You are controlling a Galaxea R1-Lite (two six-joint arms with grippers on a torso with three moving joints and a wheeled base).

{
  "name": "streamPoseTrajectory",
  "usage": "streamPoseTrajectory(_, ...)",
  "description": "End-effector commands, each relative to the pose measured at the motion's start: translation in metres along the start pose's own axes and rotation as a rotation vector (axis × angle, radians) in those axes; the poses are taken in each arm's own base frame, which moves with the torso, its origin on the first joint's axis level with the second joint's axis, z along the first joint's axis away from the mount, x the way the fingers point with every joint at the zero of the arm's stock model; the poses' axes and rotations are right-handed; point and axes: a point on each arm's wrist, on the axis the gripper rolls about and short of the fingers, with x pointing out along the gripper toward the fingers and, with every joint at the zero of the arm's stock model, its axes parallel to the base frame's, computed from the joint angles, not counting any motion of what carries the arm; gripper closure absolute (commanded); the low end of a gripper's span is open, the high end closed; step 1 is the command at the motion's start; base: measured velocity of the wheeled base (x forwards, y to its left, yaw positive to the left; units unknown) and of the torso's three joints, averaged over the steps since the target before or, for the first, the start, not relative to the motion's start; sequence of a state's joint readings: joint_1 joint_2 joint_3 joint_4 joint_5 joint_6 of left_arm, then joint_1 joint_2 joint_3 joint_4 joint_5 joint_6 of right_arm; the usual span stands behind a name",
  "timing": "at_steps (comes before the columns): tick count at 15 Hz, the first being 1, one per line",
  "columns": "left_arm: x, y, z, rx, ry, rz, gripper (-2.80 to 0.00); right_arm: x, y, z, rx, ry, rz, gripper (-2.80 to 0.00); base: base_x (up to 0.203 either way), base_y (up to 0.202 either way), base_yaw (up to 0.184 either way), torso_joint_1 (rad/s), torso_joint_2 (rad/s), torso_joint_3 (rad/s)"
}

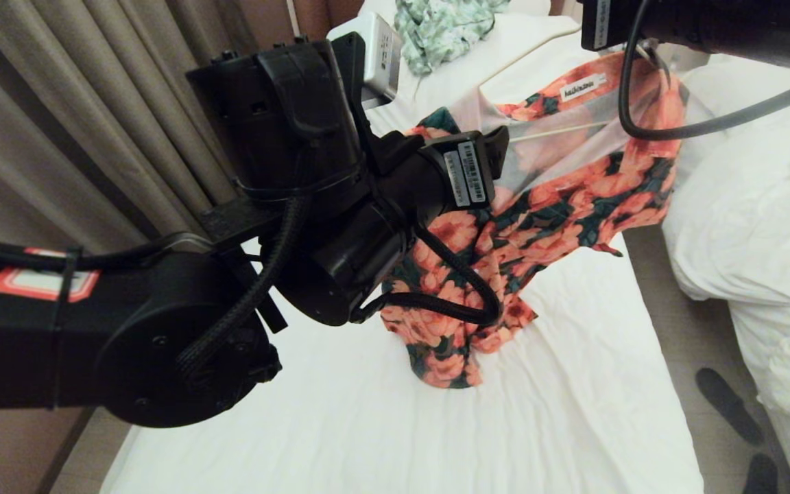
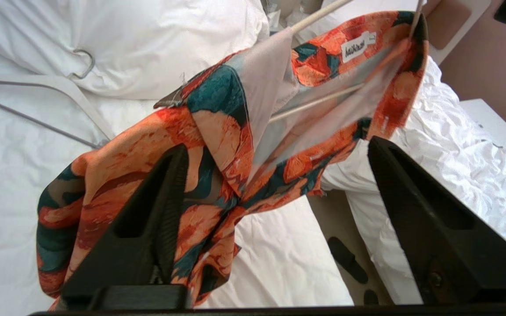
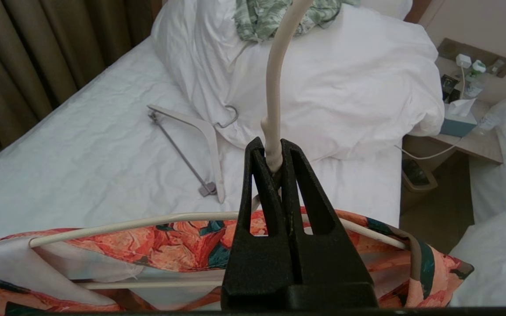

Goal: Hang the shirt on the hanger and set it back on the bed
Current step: Take the clothes hanger out of the clothes

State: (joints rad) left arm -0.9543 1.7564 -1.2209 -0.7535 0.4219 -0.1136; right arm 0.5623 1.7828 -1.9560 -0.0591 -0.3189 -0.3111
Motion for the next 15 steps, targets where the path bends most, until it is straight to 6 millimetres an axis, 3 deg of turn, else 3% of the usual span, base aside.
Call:
streamPoseTrajectory(1, 0.0, 0.0, 0.002, -0.011, -0.024, 0.0, -2.8, -0.001, 0.002, 0.0, -0.001, 0.0, 0.005, 0.0, 0.0, 0.0, 0.0, 0.0, 0.0, 0.0)
streamPoseTrajectory(10, 0.001, -0.002, 0.003, -0.034, -0.068, -0.02, -2.8, -0.003, 0.008, 0.002, 0.005, -0.002, 0.02, 0.0, 0.0, 0.0, 0.0, 0.0, 0.0, 0.0)
streamPoseTrajectory(15, 0.008, -0.003, -0.011, -0.026, -0.057, -0.016, -2.8, -0.004, 0.01, 0.003, 0.007, -0.005, 0.025, 0.0, 0.0, 0.0, 0.0, 0.0, 0.0, 0.0)
